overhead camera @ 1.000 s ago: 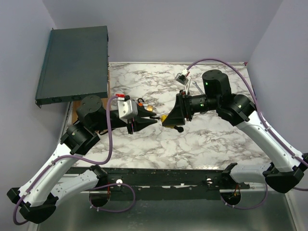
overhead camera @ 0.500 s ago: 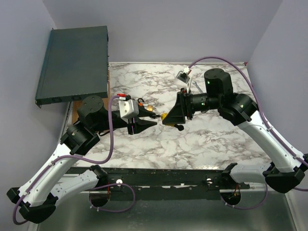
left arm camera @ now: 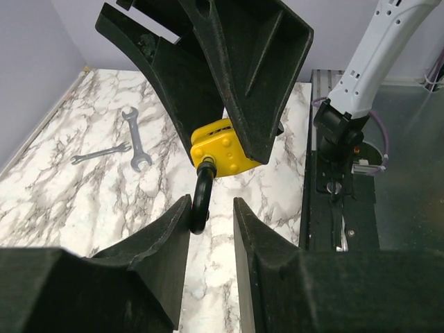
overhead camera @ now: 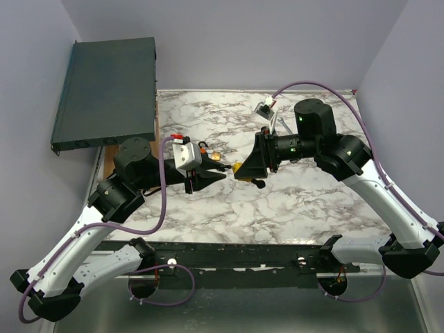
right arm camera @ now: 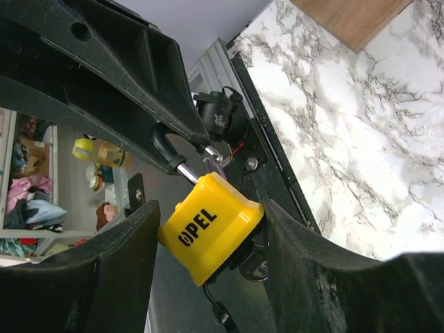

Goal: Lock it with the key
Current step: Pick up the lock from the center of the board.

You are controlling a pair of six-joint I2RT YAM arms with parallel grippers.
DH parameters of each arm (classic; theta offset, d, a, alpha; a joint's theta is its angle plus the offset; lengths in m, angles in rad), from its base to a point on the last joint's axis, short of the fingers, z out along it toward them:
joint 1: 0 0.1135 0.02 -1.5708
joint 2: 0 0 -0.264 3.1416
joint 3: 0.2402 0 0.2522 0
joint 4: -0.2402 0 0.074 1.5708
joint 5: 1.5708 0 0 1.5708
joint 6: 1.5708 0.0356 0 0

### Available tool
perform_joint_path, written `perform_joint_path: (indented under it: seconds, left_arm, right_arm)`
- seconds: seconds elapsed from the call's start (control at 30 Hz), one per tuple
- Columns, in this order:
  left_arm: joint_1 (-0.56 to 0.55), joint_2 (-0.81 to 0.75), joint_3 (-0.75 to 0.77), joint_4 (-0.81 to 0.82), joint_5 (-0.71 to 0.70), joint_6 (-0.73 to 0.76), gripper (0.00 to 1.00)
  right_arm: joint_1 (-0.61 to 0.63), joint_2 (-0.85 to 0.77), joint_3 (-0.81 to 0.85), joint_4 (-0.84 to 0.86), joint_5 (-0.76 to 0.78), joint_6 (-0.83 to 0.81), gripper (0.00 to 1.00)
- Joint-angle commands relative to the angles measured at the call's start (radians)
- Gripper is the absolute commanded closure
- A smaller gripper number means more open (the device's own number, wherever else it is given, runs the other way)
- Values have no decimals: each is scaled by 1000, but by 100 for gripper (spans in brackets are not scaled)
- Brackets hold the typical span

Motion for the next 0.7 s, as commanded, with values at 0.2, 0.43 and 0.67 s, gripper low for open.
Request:
perform_joint_path:
  seconds: [0.2, 0.43, 0.67]
  left_arm:
    - [-7, 13, 23, 0, -9, -25, 71]
    - [-7, 34, 13, 50, -54, -125, 94]
    - [-7, 22, -64, 234, -145, -369, 100]
  right_arm:
    - [1, -1, 18, -7, 26, -17, 93]
    - [0, -1, 15, -1, 51, -19, 93]
    - [-1, -26, -28, 117, 121, 8, 71]
